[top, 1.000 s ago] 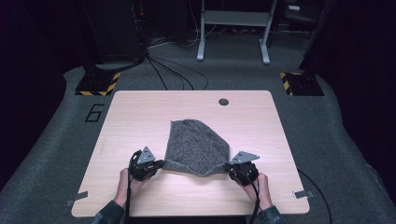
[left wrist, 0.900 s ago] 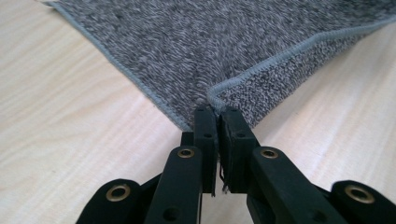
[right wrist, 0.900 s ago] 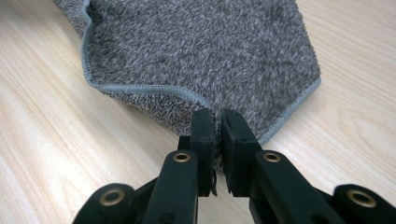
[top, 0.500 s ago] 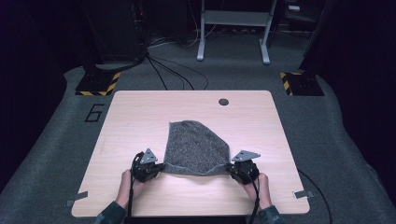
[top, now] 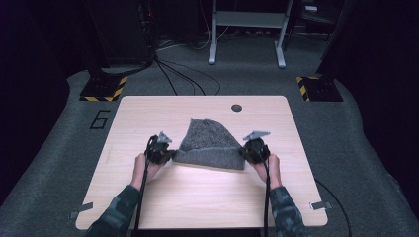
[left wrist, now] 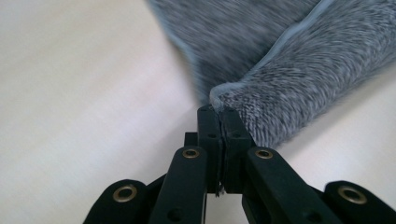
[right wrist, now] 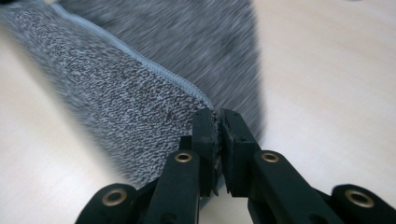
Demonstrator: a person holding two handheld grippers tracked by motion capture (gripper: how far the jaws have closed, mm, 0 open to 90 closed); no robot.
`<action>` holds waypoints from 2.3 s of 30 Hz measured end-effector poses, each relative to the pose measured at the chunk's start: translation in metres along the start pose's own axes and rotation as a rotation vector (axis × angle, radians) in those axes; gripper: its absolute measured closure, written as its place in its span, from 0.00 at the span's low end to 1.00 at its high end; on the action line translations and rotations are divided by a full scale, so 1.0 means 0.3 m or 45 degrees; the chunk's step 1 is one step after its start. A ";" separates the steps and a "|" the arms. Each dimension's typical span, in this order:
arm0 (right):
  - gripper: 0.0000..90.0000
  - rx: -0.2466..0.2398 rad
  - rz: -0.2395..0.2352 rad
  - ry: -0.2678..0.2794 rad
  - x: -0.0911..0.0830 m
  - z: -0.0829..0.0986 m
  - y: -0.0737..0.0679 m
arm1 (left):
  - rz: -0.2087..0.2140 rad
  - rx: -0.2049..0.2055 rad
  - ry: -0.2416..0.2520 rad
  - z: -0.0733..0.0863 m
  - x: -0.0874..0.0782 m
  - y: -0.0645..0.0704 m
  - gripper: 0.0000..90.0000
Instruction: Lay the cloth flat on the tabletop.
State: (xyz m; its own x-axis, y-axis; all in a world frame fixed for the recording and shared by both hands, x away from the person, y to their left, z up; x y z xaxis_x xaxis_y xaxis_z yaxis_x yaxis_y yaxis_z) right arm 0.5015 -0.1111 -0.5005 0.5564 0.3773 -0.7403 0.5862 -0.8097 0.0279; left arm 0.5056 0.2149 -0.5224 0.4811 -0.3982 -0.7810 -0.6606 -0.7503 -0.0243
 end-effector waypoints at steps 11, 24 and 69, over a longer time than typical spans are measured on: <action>0.96 -0.077 0.258 0.389 -0.316 -0.552 0.122 | -0.288 0.018 0.386 -0.500 -0.353 -0.144 0.99; 0.95 -0.238 0.010 0.249 -0.234 0.048 -0.136 | -0.130 0.183 0.240 0.024 -0.236 0.126 0.99; 0.07 0.036 -0.075 -0.075 0.001 0.108 -0.097 | -0.022 0.054 0.019 0.083 -0.036 0.084 0.13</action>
State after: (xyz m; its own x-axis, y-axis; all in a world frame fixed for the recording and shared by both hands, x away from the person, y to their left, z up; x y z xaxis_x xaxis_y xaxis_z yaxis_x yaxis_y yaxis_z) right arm 0.4655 -0.1020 -0.5233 0.4851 0.3982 -0.7785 0.5996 -0.7995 -0.0353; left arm 0.4692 0.2134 -0.5301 0.5011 -0.3936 -0.7707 -0.6759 -0.7342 -0.0644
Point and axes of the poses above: each handheld gripper's, and its own axes: x roughly forward along the jaws, z roughly out of its underside, y roughly to its right, the point moved 4 cm from there along x, roughly forward along the jaws, and after that the axes turned 3 degrees about -y, right-handed, at the moved point
